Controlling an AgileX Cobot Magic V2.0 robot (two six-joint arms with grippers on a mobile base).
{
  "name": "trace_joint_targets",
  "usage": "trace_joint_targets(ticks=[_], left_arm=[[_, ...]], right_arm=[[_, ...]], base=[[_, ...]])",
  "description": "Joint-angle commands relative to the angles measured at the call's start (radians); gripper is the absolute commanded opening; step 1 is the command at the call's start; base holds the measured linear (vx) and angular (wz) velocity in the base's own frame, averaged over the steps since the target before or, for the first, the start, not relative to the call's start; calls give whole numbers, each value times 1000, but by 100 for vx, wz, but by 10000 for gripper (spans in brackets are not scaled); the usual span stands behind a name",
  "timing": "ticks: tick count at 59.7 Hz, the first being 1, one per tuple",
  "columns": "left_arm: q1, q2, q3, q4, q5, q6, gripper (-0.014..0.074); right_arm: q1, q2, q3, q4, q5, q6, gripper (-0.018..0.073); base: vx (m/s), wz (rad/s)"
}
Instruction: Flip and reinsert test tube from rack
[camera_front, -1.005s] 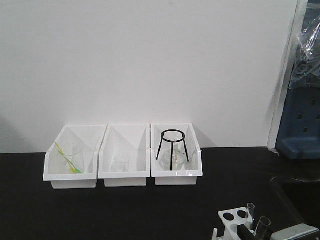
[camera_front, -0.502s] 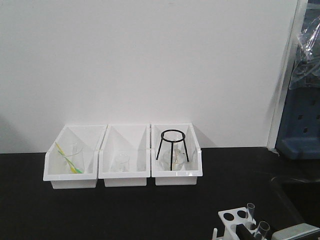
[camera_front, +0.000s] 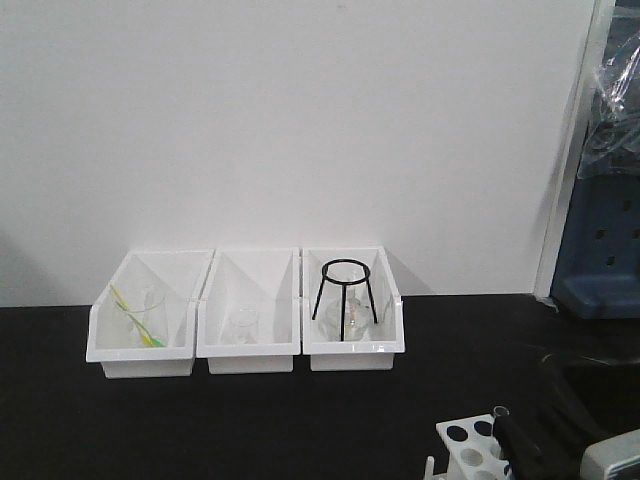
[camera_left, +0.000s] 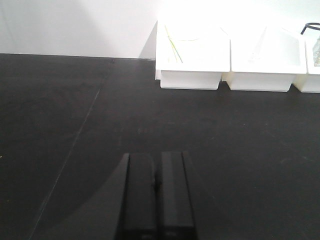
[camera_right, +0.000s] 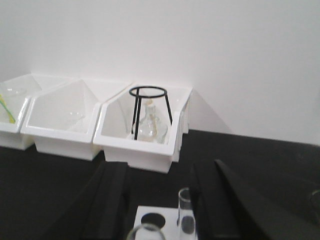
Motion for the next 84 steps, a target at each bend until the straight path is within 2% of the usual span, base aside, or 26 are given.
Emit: trace_joint_targets(ticks=[1, 10, 16, 21, 26, 32, 36, 42, 84], left_arm=[[-8, -11, 2, -5, -79, 0, -6], [-8, -11, 2, -5, -79, 0, -6], [-8, -11, 2, -5, -79, 0, -6], [-8, -11, 2, -5, -79, 0, -6], [-8, -11, 2, -5, -79, 0, -6], [-8, -11, 2, -5, -79, 0, -6], [-8, -11, 2, -5, -79, 0, -6], [-8, -11, 2, -5, -79, 0, -6], [-8, -11, 2, -5, -79, 0, -6]], right_arm=[[-3, -82, -21, -1, -64, -17, 374], [-3, -176, -74, -3, 78, -18, 374], [-3, -252, -139, -4, 230, -18, 374], [-3, -313, -218, -5, 428, -18, 371], [-3, -365, -318, -4, 697, -18, 352], [-3, -406, -438, -4, 933, -20, 272], [-3, -431, -490, -6, 1018, -21, 161], [-3, -477, -509, -6, 1039, -21, -17], [-3, -535, -509, -17, 1049, -20, -11]], base=[[0, 0], [0, 0], [0, 0], [0, 0], [0, 0], [0, 0], [0, 0], [0, 0], [0, 0]])
